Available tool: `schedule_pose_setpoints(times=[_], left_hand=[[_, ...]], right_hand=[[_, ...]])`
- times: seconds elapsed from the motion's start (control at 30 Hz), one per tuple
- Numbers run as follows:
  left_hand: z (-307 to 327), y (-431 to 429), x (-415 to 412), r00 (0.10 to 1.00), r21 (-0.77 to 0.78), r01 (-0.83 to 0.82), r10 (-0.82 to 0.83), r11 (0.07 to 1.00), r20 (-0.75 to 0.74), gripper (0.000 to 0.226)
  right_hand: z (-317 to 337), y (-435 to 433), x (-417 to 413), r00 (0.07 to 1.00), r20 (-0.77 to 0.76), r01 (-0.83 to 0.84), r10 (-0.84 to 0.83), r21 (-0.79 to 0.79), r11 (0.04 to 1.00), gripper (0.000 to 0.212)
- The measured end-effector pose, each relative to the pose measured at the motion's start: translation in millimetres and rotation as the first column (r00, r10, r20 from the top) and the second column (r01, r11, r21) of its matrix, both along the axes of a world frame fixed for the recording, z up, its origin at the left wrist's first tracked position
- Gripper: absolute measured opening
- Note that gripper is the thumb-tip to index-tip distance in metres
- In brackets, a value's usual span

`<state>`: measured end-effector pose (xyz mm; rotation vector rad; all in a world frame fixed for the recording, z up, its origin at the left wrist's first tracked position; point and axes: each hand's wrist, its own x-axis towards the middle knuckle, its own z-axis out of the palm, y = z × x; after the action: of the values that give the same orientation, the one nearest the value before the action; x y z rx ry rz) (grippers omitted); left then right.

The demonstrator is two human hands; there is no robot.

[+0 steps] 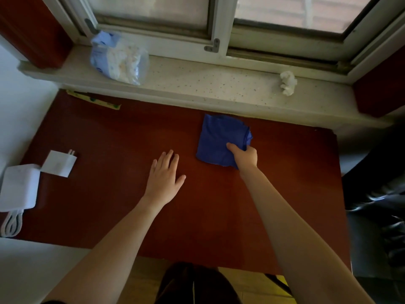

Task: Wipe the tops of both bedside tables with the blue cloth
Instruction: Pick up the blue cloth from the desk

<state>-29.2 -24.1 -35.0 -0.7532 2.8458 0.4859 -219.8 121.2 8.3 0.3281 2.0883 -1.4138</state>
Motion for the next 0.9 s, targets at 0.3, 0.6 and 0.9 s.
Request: schedule_pose_setpoints(times=[0.3, 0.6, 0.9], left_hand=[[74.8, 13.7, 24.4, 0.991, 0.171, -0.024, 0.046, 0.985, -0.126, 0.045], [134.7, 67.1, 138.6, 0.957, 0.335, -0.004, 0.100, 0.942, -0.271, 0.047], [75.6, 63.6, 254.3, 0.995, 0.495, -0.099, 0.091, 0.863, 0.041, 0.037]], right_hand=[[66.4, 27.2, 47.2, 0.988, -0.149, -0.045, 0.039, -0.035, 0.998, 0.023], [137.0, 121.8, 161.5, 0.981, -0.194, -0.054, 0.021, -0.166, 0.985, 0.017], [75.3, 210.5, 280.4, 0.973, 0.014, 0.232, -0.231, -0.054, 0.971, 0.029]])
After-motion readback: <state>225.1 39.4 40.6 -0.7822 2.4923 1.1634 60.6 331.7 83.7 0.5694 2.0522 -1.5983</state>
